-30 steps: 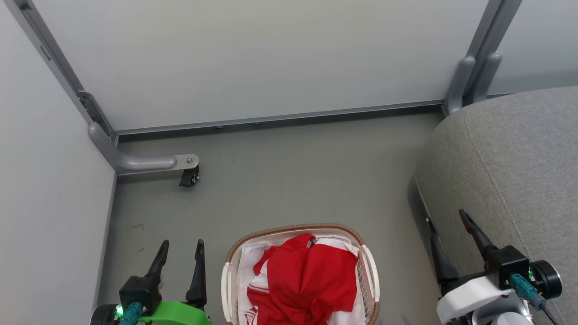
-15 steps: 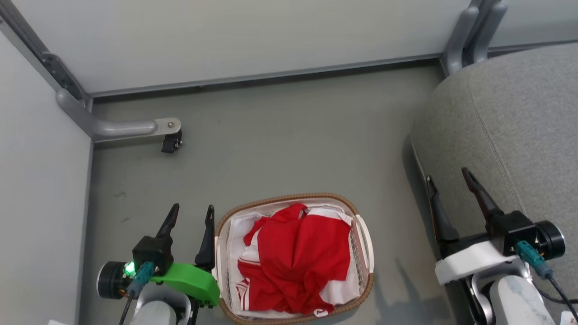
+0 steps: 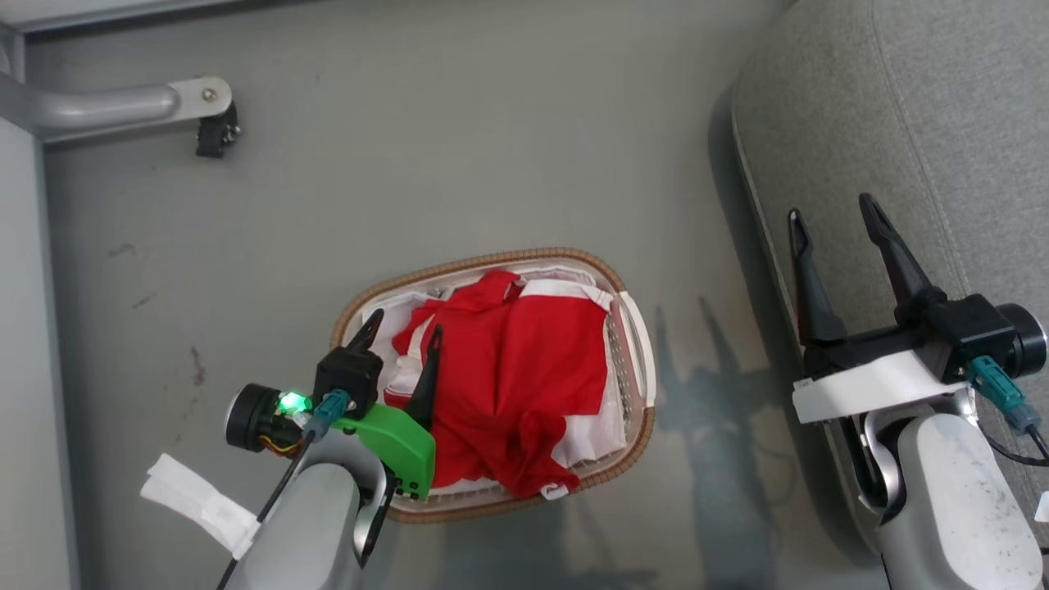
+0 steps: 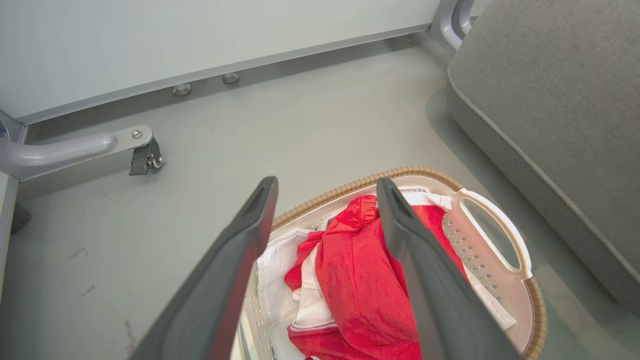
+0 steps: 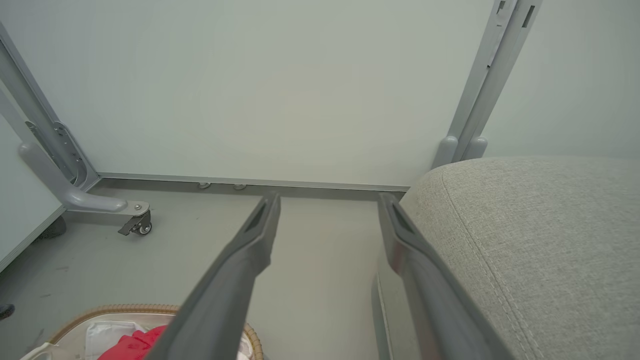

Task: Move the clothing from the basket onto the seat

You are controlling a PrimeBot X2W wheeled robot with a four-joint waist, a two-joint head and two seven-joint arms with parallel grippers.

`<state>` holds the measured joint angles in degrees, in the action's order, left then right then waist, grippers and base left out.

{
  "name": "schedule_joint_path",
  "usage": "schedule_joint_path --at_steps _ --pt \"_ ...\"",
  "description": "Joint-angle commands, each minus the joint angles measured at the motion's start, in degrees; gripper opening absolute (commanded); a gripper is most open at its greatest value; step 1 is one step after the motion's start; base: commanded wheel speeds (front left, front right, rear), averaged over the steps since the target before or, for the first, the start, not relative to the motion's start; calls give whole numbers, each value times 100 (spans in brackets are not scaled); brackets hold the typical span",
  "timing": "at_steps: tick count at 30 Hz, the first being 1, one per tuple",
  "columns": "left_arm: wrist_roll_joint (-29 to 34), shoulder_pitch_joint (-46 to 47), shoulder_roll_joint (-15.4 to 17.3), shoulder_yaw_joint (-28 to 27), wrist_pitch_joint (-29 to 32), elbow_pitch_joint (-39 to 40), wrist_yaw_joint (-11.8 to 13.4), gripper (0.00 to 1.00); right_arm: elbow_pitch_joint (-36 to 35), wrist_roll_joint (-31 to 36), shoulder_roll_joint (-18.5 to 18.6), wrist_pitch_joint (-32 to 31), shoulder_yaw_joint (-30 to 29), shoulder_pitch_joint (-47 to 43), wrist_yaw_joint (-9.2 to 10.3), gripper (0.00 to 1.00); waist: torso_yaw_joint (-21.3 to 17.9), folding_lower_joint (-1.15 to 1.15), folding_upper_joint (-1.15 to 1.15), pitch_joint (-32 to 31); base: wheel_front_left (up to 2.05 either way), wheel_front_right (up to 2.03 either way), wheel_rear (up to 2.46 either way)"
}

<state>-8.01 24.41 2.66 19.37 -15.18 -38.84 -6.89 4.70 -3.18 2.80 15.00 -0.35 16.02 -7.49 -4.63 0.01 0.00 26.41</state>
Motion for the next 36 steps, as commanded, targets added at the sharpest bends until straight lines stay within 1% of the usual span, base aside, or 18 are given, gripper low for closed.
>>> schedule_joint_path --at_steps 1,8,14,22,26,29,30,31,32,33,34,36 --pt "18 209 40 71 3 -137 -14 100 -35 -58 16 28 14 135 0 100 -364 -1 0 754 0 0 0" --pt "-32 674 38 412 3 -842 29 100 -74 -244 16 28 88 373 0 100 -592 -1 0 1273 0 0 0" --pt "90 1011 37 625 3 -1447 110 100 -70 -377 16 28 159 488 0 100 -740 -1 0 1561 0 0 0" --pt "52 1386 43 665 4 -2093 298 100 -88 -533 16 28 250 609 0 100 -881 -1 0 1830 0 0 0" --pt "33 1571 42 682 3 -2429 302 100 -79 -579 16 28 274 665 0 100 -918 -1 0 1921 0 0 0" --pt "-26 1669 43 690 6 -2664 244 100 -64 -601 16 28 295 699 0 100 -937 -1 0 1952 0 0 0" --pt "-44 1712 41 704 29 -2757 224 74 -51 -608 16 28 303 703 0 100 -944 -1 0 1955 0 0 0" --pt "-55 1742 41 717 35 -2821 215 55 -39 -607 17 28 313 705 0 100 -949 -1 0 1954 0 0 0" --pt "-77 1779 41 728 26 -2903 204 33 -26 -611 16 28 327 706 0 100 -955 -1 0 1949 0 0 0" --pt "-88 1797 43 732 31 -2956 205 22 -17 -619 16 28 338 709 0 100 -960 -1 0 1944 0 0 0" --pt "-95 1811 42 745 33 -3011 199 0 -10 -623 16 28 351 710 0 100 -965 -1 0 1934 0 0 0" --pt "-119 1835 40 773 32 -3098 186 0 -2 -625 17 28 367 701 0 100 -968 -1 0 1909 0 0 0"
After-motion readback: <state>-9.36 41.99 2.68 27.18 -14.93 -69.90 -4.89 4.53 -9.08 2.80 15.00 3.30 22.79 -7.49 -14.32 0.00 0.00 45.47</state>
